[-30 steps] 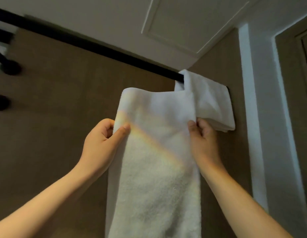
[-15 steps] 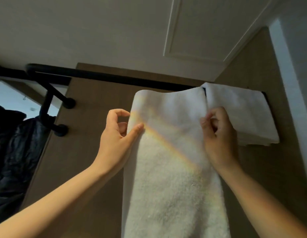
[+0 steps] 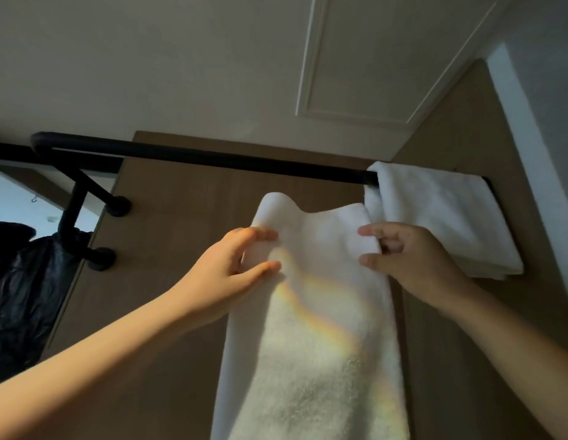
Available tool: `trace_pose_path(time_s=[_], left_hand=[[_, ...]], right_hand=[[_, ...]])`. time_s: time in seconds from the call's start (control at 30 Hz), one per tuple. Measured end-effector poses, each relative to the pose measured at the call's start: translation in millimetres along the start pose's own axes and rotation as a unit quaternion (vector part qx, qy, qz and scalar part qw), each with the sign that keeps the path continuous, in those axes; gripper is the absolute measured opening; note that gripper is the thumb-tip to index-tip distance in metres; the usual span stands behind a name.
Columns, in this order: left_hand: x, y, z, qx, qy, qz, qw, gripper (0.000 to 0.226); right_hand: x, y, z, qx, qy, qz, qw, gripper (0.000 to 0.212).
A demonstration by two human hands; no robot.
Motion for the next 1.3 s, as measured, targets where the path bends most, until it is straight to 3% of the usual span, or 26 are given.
trace_pose_path(time_s=[0.23, 0.43, 0.77, 0.87, 0.93, 1.07, 1.3], left_hand=[[53, 24, -12, 0.003, 0.01, 0.027, 1.0, 0.056], [126, 21, -19, 0.101, 0.047, 0.03, 0.993, 0.047], [206, -14, -18, 0.246, 0.073, -0.017, 0.966, 0.045], [211, -23, -8, 0.333, 0.071, -0.024, 0.94, 0.064], [209, -21, -10, 0.346, 0.104, -0.003, 0.933, 0.065], [202, -16, -11, 0.358, 0.147, 0.033, 0.921, 0.06], [197, -17, -24, 0.358, 0.178, 0.009, 0.917, 0.06]], right_hand=[[33, -22, -46, 0.018, 0.114, -0.04, 0.992, 0.045], [101, -33, -63, -0.036, 0.157, -0.063, 0.985, 0.046], [173, -27, -56, -0.087, 0.176, -0.063, 0.978, 0.043], [174, -25, -35, -0.177, 0.173, -0.096, 0.964, 0.033], [174, -23, -29, -0.207, 0.172, -0.109, 0.957, 0.027], [175, -21, -35, -0.227, 0.16, -0.095, 0.956, 0.042], [172, -19, -32, -0.261, 0.156, -0.089, 0.949, 0.049]])
Point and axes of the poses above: each hand's wrist, its own x-axis towards the middle knuckle, its own z-axis out of the palm, y = z × x, the point moved 8 cm from there along x, towards the middle knuckle, and after that the axes turned 5 degrees about -x, right-handed, at the moved point
